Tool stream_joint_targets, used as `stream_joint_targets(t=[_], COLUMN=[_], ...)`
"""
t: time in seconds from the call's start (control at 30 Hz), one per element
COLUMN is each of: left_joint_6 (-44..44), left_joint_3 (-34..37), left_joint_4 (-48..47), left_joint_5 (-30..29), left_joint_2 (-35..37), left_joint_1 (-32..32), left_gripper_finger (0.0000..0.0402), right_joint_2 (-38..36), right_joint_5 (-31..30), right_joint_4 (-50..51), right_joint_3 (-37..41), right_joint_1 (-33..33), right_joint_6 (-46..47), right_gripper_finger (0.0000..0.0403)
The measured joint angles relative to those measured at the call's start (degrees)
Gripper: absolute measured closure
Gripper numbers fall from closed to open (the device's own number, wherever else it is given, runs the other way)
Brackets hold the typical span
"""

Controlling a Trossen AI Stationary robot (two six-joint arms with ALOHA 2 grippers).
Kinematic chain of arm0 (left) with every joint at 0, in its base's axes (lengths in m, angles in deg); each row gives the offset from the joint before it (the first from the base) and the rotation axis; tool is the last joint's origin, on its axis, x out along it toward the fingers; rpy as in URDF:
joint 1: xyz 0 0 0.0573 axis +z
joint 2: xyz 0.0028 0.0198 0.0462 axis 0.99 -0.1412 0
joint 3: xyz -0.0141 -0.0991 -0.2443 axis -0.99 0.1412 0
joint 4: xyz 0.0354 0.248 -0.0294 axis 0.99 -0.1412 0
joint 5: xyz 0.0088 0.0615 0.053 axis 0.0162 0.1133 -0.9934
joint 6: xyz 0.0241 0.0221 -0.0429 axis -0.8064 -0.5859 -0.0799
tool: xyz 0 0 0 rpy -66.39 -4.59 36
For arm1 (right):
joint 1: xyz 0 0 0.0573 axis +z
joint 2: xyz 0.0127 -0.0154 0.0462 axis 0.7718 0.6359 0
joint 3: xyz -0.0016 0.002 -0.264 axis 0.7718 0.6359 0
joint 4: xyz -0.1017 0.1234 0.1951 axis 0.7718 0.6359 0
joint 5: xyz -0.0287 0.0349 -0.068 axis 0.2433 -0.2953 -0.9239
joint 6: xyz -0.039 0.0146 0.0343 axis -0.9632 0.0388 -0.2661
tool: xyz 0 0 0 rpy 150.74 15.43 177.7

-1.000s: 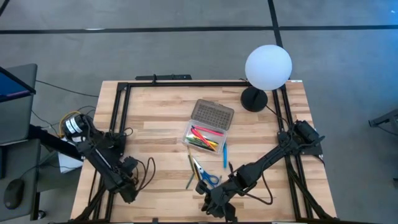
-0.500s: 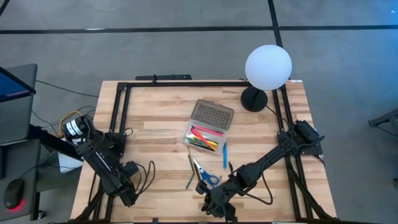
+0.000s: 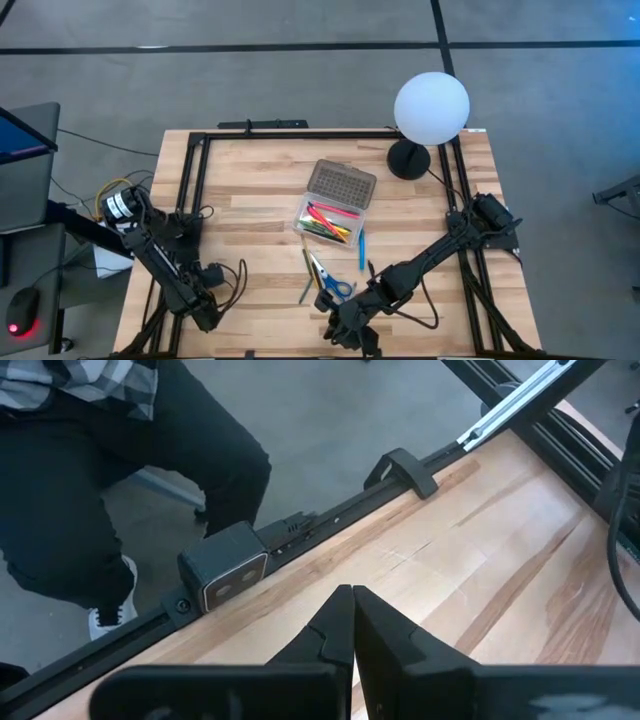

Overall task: Pick & place school supplies into a supply box
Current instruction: Put the green crayon into the gray supply box

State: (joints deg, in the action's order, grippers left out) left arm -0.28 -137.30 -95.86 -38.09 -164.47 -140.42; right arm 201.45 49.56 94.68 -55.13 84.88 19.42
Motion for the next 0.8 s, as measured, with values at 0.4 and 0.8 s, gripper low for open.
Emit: stream_joint_targets(t=[0.4,0.8], left_joint_6=[-9.38,-7.58], left_joint_3=[4.72,0.39], left_joint_4=[5.34,7.57], left_joint_5=[2.94,-5.74], left_joint_2=[0.37,-0.13], left_joint_1=[-0.75,-1.08], left_gripper_finger=[0.0278,0.0278], right_joint_2=[0.48,0.48], right_joint_5=[0.02,0.04], right_joint_4=[0.66,0.85], right_joint_3=[-0.02,-0.02], right_joint_1=[-0.06,-0.39], right_joint_6=[1.00,1.03], right_gripper_finger=[0.0403,0.0403])
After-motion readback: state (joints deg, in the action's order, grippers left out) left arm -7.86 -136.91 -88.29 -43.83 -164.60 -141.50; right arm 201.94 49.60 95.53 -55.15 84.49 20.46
